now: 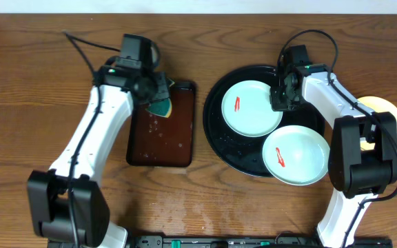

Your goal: Clean dirty plates on tray and stack at the side

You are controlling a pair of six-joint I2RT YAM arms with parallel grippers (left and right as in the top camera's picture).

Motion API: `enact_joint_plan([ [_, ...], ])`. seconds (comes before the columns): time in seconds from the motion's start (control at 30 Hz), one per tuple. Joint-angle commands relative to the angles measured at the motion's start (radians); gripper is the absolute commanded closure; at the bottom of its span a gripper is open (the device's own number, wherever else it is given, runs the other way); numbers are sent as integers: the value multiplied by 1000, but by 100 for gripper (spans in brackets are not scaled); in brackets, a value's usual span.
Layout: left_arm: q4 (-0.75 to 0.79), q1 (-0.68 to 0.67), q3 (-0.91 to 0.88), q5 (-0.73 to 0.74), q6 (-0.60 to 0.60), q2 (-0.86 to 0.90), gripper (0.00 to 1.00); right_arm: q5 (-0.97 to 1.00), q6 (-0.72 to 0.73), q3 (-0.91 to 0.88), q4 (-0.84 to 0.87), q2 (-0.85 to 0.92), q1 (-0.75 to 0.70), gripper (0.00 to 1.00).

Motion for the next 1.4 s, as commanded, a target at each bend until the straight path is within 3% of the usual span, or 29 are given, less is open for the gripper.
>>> enact_joint_plan([
  [0.0, 25, -52, 14, -150, 3, 23, 92, -6, 3, -6, -5, 8, 2, 95],
  [0.17, 34, -126, 14, -327, 2, 39, 93, -6, 3, -6, -9, 8, 2, 96],
  [0.4, 89, -182, 14, -325, -9, 38, 92, -10, 3, -6, -5, 8, 3, 99],
  [0.53, 127, -222, 14, -325, -112, 39, 93, -26, 3, -6, -4, 8, 3, 99],
  [0.73, 179, -272, 14, -325, -123, 38, 93, -28, 3, -6, -3, 8, 3, 99],
  [0.97, 216, -296, 14, -119, -196, 43, 92, -59, 3, -6, 0, 8, 5, 99],
  [1.37, 365, -402, 14, -114, -238, 172, 92, -65, -6, -6, -5, 8, 47, 99],
])
